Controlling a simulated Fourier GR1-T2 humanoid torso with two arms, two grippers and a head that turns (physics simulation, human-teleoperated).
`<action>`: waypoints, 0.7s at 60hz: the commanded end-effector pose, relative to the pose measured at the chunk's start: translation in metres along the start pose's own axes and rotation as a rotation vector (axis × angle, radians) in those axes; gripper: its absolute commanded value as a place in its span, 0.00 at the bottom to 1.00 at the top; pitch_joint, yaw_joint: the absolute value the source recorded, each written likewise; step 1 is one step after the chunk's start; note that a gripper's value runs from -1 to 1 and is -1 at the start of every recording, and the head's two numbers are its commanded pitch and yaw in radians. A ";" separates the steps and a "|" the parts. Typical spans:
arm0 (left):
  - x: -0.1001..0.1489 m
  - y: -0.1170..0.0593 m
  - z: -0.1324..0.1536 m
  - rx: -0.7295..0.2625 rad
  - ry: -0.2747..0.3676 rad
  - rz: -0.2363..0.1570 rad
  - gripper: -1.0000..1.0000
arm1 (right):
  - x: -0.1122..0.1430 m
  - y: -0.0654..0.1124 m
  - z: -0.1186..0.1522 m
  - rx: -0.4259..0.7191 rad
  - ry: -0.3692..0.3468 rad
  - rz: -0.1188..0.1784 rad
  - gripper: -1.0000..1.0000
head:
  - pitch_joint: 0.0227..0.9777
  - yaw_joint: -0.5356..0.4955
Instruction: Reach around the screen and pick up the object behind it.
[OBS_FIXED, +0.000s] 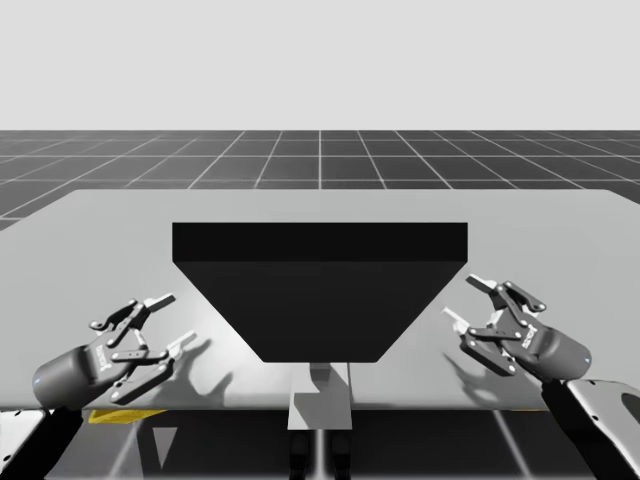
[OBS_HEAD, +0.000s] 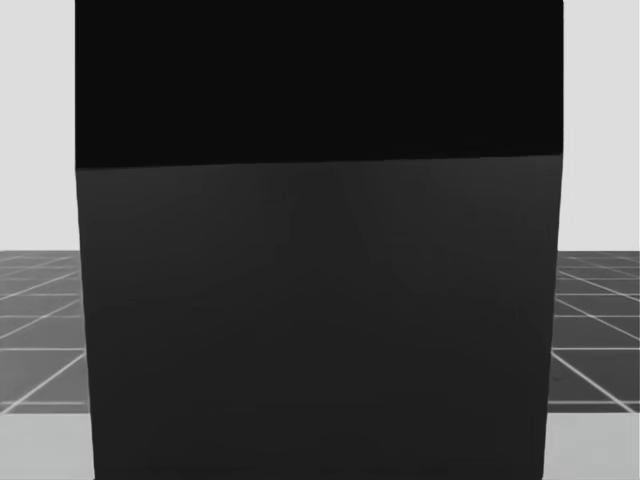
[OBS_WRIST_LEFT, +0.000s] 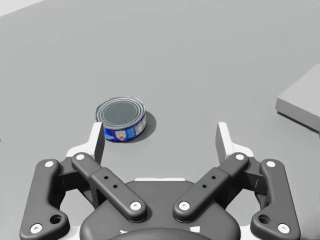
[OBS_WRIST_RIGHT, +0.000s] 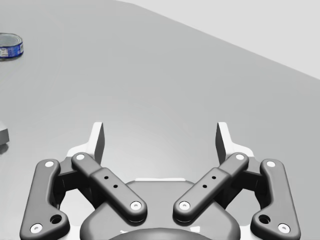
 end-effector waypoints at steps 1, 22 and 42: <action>-0.005 0.013 0.009 -0.039 0.021 -0.009 0.00 | -0.003 0.004 0.002 0.045 -0.009 0.025 0.00 | 0.10 0.52; -0.014 0.054 -0.023 -0.041 0.093 -0.014 0.00 | -0.007 0.007 0.003 0.102 -0.020 0.061 0.00 | 0.11 0.53; -0.018 0.065 -0.070 -0.052 0.135 -0.023 0.00 | -0.009 0.010 0.002 0.123 -0.013 0.080 0.00 | 0.12 0.53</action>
